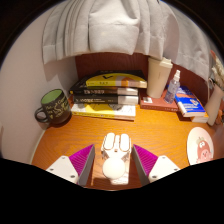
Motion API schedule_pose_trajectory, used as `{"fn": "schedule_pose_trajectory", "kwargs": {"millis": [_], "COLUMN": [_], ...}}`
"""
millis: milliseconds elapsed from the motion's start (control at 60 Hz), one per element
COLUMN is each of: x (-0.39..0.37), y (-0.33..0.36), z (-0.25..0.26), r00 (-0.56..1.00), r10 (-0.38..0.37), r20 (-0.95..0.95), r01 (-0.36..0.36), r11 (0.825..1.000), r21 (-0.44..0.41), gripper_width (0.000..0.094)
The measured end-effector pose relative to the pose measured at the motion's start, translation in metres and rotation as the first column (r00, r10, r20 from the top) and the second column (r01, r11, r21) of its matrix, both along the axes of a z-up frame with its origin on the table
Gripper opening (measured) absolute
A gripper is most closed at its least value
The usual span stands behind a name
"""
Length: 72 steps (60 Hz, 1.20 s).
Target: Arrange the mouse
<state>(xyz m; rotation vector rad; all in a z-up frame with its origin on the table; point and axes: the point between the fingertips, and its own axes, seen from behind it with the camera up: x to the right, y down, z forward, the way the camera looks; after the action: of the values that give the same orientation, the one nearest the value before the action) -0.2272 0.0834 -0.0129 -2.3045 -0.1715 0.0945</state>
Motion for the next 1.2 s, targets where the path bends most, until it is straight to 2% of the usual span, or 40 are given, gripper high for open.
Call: {"fn": "schedule_pose_trajectory", "kwargs": {"millis": [133, 217, 300, 333, 383, 550, 633, 717, 833, 950, 1000, 1083, 1200], "x": [0.006, 0.007, 0.007, 0.007, 0.007, 0.019, 0.034, 0.069, 0.134, 0.206, 0.238, 0.287, 0.330], "y": [0.012, 0.010, 0.010, 0.009, 0.008, 0.010, 0.018, 0.023, 0.026, 0.022, 0.021, 0.019, 0.018], "z": [-0.003, -0.004, -0.005, -0.006, -0.005, 0.012, 0.069, 0.137, 0.219, 0.261, 0.266, 0.252, 0.196], "r00": [0.999, 0.999, 1.000, 1.000, 1.000, 0.999, 0.998, 0.998, 0.999, 1.000, 1.000, 0.998, 0.995], "r10": [-0.041, -0.035, -0.025, -0.009, 0.004, 0.028, 0.054, 0.057, 0.043, 0.016, -0.007, -0.053, -0.089], "r20": [0.010, 0.006, 0.002, 0.002, -0.008, -0.021, -0.037, -0.037, -0.018, 0.010, 0.008, 0.028, 0.040], "r01": [0.041, 0.035, 0.025, 0.009, -0.005, -0.030, -0.054, -0.053, -0.037, -0.018, 0.004, 0.041, 0.078], "r11": [0.999, 0.999, 0.999, 0.999, 0.998, 0.996, 0.999, 0.993, 0.970, 0.950, 0.946, 0.949, 0.972], "r21": [-0.008, -0.023, -0.043, -0.048, -0.061, -0.083, 0.004, 0.105, 0.241, 0.312, 0.324, 0.313, 0.222], "gripper_width": [0.0537, 0.0498, 0.0384, 0.0394, 0.0350, 0.0349, 0.0349, 0.0353, 0.0355, 0.0353, 0.0351, 0.0347, 0.0347]}}
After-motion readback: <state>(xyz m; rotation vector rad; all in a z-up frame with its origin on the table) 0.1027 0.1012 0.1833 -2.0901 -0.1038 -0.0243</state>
